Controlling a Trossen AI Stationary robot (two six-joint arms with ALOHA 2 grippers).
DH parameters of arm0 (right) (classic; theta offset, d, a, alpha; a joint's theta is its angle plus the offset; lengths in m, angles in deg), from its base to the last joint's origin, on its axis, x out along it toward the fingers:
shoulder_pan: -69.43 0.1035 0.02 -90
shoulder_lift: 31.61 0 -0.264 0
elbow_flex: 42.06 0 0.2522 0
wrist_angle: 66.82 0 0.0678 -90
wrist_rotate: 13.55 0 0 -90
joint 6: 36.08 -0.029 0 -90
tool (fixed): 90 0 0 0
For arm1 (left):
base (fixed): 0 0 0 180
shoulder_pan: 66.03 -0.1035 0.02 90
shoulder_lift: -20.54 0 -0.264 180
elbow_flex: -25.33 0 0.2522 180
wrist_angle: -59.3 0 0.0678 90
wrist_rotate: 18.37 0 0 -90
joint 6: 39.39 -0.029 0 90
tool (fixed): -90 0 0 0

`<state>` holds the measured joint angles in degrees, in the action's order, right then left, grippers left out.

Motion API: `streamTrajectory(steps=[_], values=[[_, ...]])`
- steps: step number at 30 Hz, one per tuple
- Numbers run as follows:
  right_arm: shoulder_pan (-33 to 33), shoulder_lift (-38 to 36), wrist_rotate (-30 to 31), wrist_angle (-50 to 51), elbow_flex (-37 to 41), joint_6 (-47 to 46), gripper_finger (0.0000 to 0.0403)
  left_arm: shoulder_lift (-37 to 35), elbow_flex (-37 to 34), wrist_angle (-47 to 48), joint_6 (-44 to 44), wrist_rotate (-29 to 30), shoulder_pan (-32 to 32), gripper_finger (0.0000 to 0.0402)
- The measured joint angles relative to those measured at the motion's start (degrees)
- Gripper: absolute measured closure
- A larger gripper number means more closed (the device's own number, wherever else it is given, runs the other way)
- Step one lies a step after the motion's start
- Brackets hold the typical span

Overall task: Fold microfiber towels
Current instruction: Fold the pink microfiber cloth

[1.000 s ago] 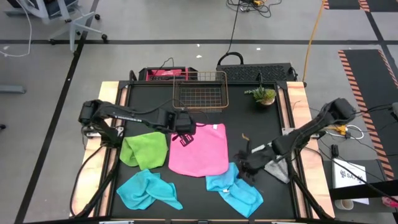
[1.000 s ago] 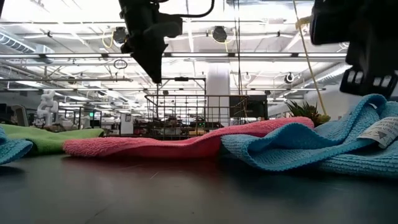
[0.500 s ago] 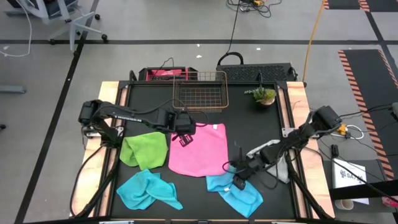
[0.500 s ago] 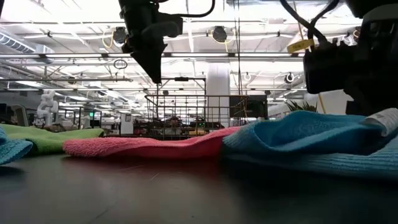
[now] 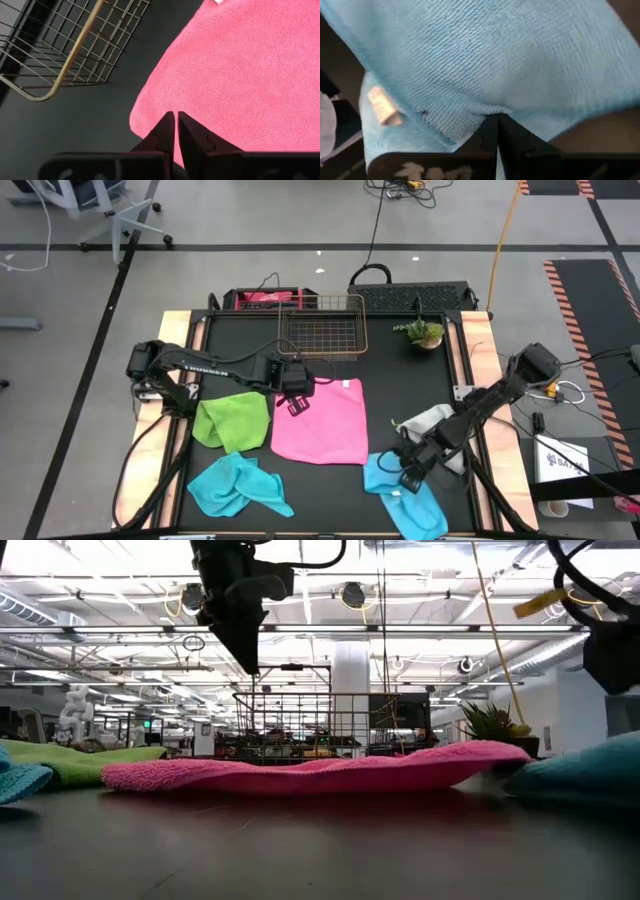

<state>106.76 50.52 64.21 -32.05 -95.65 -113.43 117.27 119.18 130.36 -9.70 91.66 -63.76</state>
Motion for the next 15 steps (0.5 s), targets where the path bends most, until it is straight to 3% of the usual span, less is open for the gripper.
streamTrajectory(steps=[6, 15], values=[[-0.90, -9.00, 0.54, 2.92, -0.03, -0.01, 0.0403, 0.00, 0.00, 3.00, -0.65, -1.88, 0.25, 0.0376], [-7.63, -20.32, 15.01, 1.61, -0.09, 12.38, 0.0403, 0.00, 0.00, 9.58, -0.69, 0.42, 6.73, 0.0397]])
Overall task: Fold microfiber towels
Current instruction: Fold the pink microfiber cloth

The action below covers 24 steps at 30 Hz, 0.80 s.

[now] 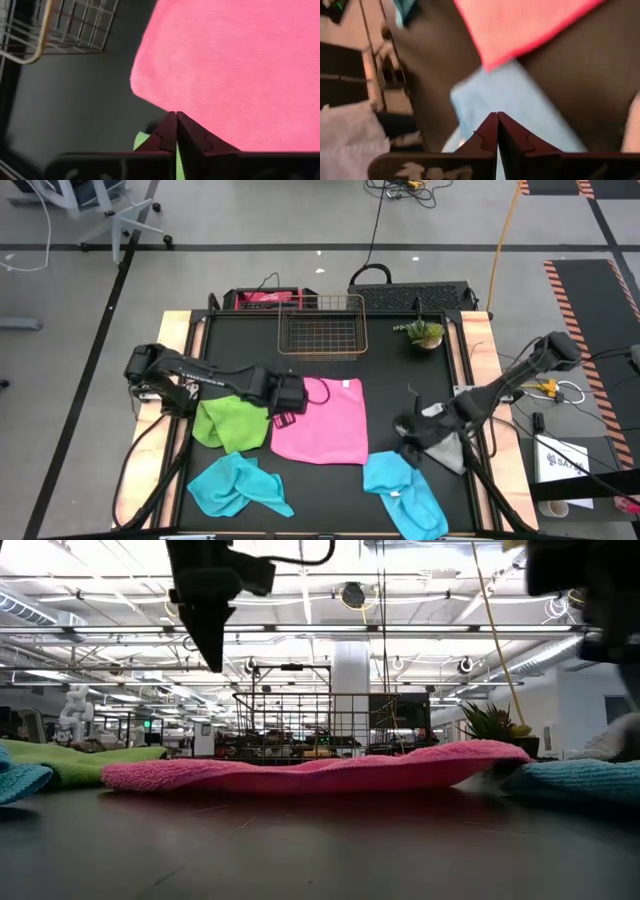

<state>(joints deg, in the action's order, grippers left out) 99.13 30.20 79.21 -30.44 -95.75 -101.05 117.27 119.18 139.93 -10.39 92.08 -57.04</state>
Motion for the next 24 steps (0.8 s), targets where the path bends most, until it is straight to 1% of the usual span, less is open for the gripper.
streamTrajectory(steps=[2, 5, 7, 9, 13, 16, 18, 20, 24], values=[[-2.27, -0.43, 1.58, -1.88, 0.00, 4.84, 0.0403, 0.00, 0.00, -0.11, 0.87, 1.63, 2.66, 0.0396], [-5.54, -0.07, 1.81, -5.87, 0.00, 11.87, 0.0403, 0.00, -0.09, -0.15, 4.50, 3.83, 5.92, 0.0386], [-7.68, 0.47, 2.03, -8.59, 0.00, 16.05, 0.0403, 0.00, -0.39, 0.44, 8.73, 6.37, 6.98, 0.0382], [-9.58, 0.62, 3.72, -10.00, 0.00, 18.64, 0.0403, 0.02, -0.42, 1.74, 12.97, 8.37, 6.94, 0.0381], [-12.86, 0.62, 8.61, -10.39, -0.02, 23.91, 0.0403, 0.02, -0.42, 4.28, 19.74, 8.32, 4.29, 0.0381], [-15.59, 0.62, 10.69, -10.35, -0.02, 27.41, 0.0403, 0.02, -0.42, 5.58, 21.91, 8.15, 1.32, 0.0380], [-17.69, 0.62, 10.64, -10.32, -0.01, 28.17, 0.0402, 0.02, -0.42, 5.70, 22.14, 7.16, -0.84, 0.0380], [-19.34, 0.62, 10.22, -10.41, 0.31, 28.71, 0.0394, 0.02, -0.44, 5.62, 21.03, 4.78, -3.06, 0.0380], [-21.56, 0.64, 9.01, -10.32, 1.84, 29.68, 0.0360, -0.04, -1.40, 2.60, 16.84, 2.64, -6.01, 0.0380]])
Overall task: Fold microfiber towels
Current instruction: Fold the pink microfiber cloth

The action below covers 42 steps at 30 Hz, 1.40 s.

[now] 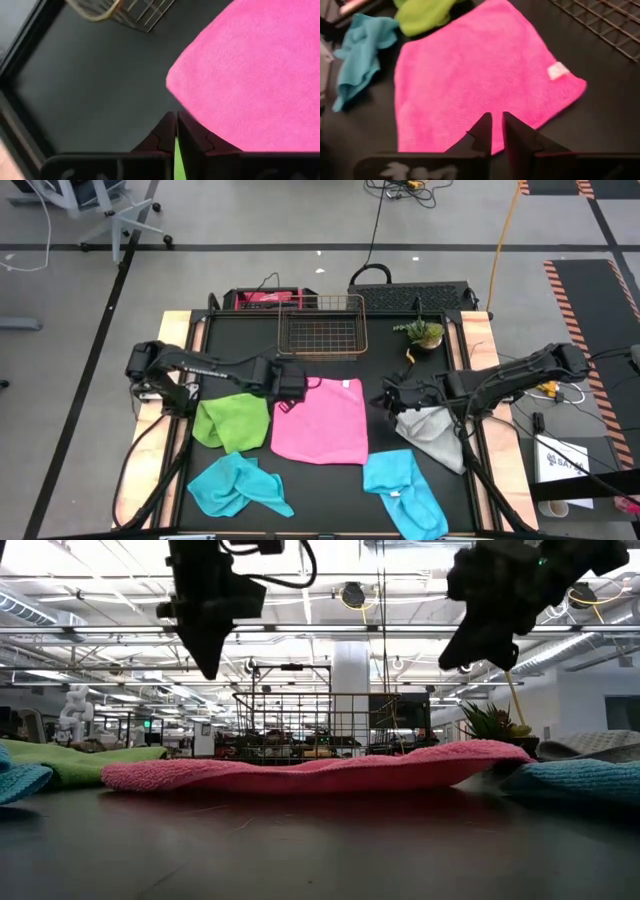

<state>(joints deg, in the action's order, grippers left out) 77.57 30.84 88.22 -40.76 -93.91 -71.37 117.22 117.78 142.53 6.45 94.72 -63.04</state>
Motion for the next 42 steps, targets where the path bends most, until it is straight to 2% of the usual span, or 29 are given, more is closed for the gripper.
streamTrajectory(steps=[5, 9, 11, 17, 23, 31, 36, 42], values=[[-2.82, 0.00, 0.16, -0.48, 1.02, -1.15, 0.0310, 0.00, -6.26, -5.66, -2.09, -4.81, -3.40, 0.0369], [-4.76, 0.00, -0.20, -2.35, 1.02, 0.45, 0.0285, 0.11, -13.99, -11.25, -2.26, -8.76, -6.75, 0.0331], [-6.01, 0.00, -2.33, -3.63, 1.02, 1.74, 0.0279, 0.11, -16.24, -13.00, -2.22, -11.11, -9.08, 0.0310], [-9.96, 2.28, -4.48, -4.30, 1.04, 3.32, 0.0275, 0.09, -17.59, -18.82, -5.25, -12.23, -13.99, 0.0255], [-12.41, 9.55, -4.49, -6.61, 1.05, 3.49, 0.0275, 0.09, -17.59, -26.85, -10.08, -18.34, -16.73, 0.0221], [-15.19, 16.54, -4.40, -16.02, 1.04, 6.18, 0.0275, 0.09, -17.59, -25.61, -12.94, -17.48, -18.01, 0.0206], [-16.37, 18.50, -4.42, -15.81, 1.05, 6.21, 0.0275, -0.18, -20.65, -27.80, -12.69, -17.86, -18.56, 0.0206], [-16.42, 20.36, -4.50, -15.88, 1.03, 6.41, 0.0275, 0.28, -24.28, -31.55, -11.43, -21.15, -18.71, 0.0206]])
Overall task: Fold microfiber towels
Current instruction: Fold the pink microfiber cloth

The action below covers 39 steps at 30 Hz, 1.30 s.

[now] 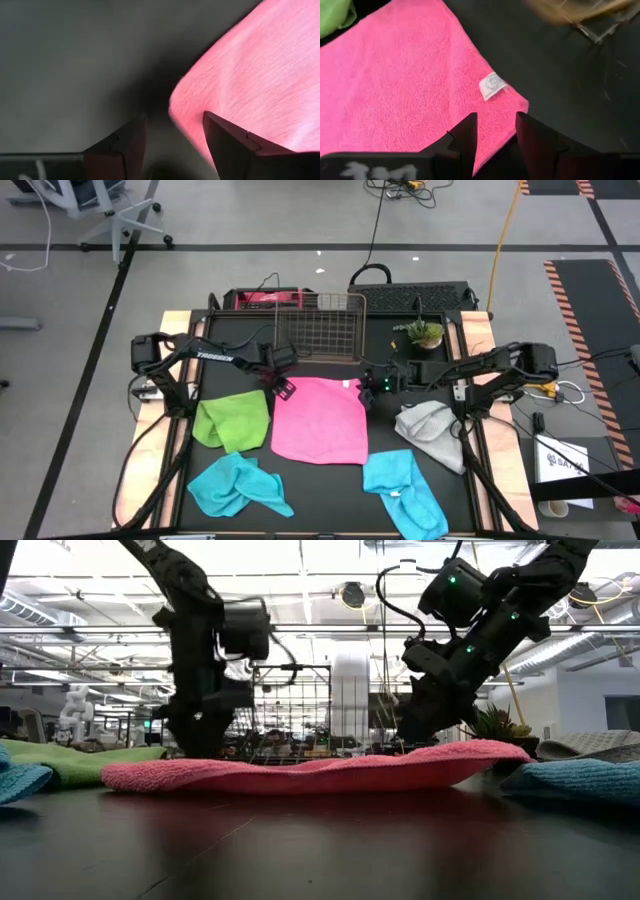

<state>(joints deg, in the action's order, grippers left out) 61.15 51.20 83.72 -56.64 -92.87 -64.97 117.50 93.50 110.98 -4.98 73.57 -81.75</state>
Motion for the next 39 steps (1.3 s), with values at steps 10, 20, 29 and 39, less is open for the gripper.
streamTrajectory(steps=[10, 20, 29, 39], values=[[-0.01, 0.95, -1.60, -0.50, 0.01, -1.05, 0.0275, -1.47, 0.42, -2.82, -0.02, -2.99, 0.04, 0.0206], [0.00, 0.95, -1.62, -1.96, 0.01, -1.65, 0.0275, -8.25, 0.42, -3.93, 0.79, -3.32, 0.57, 0.0206], [0.11, 0.95, -3.03, -1.26, 0.01, -1.41, 0.0275, -11.71, 0.44, 0.13, 2.37, -3.32, 3.84, 0.0206], [0.02, 0.95, -2.95, 2.44, 0.01, -0.48, 0.0275, -10.70, -3.31, -2.00, 8.58, -0.42, 4.56, 0.0206]])
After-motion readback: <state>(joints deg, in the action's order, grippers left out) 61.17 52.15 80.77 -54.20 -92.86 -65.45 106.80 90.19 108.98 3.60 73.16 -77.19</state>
